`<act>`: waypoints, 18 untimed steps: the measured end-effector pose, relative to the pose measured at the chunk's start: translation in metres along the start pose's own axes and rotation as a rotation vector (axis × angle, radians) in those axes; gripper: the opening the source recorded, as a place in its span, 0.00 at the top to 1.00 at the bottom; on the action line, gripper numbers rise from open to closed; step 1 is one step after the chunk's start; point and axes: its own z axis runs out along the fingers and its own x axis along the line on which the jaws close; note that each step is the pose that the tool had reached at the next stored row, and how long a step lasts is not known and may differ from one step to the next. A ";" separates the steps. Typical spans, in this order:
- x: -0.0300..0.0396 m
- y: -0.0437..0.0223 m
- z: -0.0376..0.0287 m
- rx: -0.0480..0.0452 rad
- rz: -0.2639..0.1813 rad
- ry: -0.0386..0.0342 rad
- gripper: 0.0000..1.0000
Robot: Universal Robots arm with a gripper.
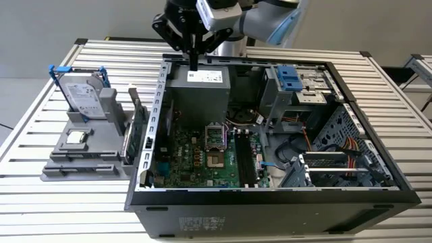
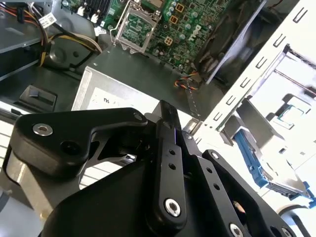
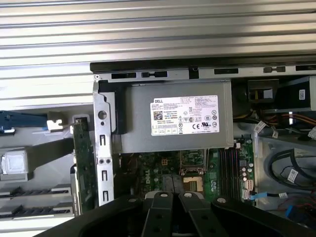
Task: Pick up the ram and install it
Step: 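Reach for the ram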
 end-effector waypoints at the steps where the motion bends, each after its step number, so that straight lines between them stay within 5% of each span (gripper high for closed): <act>1: 0.0007 -0.0001 0.0000 0.0000 0.000 -0.0001 1.00; 18: 0.0134 -0.0010 -0.0002 -0.0003 0.000 -0.0001 1.00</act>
